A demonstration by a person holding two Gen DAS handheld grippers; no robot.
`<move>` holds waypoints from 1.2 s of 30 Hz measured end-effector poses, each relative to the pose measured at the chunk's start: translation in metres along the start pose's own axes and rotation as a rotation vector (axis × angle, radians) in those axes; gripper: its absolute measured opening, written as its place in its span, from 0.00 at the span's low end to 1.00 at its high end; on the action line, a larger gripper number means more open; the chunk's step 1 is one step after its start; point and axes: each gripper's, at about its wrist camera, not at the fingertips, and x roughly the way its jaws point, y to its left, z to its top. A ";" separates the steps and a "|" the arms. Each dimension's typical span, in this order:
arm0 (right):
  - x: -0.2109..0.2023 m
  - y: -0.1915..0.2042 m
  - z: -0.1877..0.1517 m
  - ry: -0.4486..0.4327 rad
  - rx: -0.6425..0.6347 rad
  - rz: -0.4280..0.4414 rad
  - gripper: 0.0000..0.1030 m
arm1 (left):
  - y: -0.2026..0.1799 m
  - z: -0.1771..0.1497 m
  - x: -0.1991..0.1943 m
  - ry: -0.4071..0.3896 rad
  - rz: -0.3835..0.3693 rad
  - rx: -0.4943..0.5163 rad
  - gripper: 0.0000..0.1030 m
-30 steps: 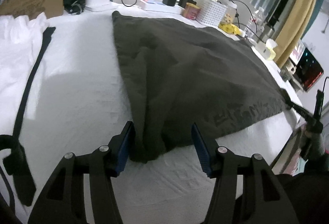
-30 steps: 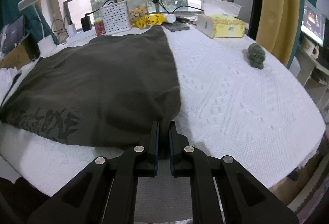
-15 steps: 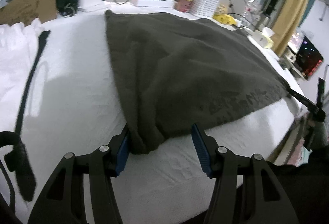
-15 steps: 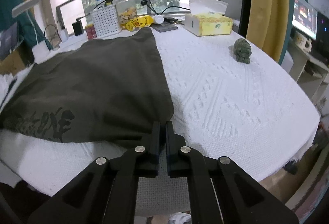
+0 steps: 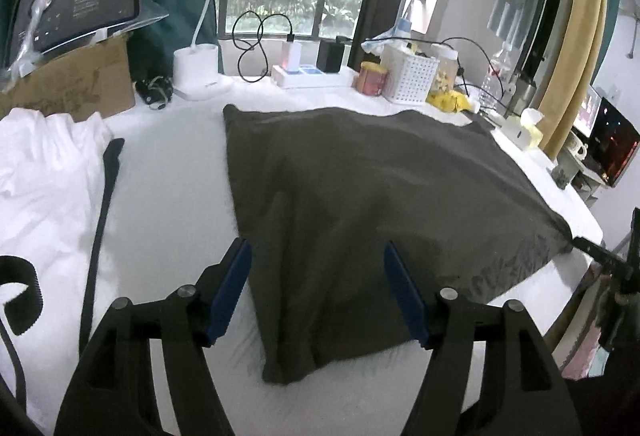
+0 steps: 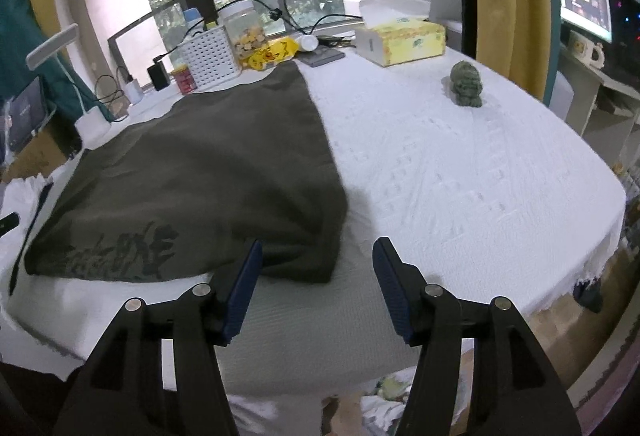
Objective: Fold small clothes
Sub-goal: 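Grasp the folded shirt edge with both grippers and lift it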
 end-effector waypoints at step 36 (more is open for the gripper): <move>0.075 0.056 0.046 0.066 0.145 0.070 0.83 | 0.040 0.024 0.061 0.073 -0.012 -0.057 0.67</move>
